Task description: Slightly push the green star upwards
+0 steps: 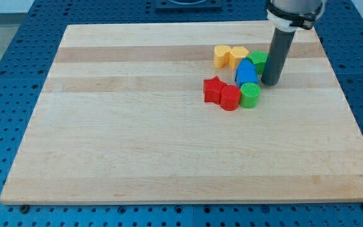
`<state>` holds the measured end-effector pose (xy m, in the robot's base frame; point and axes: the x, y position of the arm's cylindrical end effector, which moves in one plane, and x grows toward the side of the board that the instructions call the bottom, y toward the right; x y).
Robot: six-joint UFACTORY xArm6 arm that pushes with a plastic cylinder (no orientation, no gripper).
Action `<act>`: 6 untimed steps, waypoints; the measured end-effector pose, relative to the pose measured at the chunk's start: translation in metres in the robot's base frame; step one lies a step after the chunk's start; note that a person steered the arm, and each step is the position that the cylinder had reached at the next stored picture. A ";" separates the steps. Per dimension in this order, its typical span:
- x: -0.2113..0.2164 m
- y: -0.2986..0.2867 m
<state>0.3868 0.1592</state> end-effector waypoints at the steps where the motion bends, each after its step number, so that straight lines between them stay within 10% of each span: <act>1: -0.008 0.000; 6: -0.032 0.000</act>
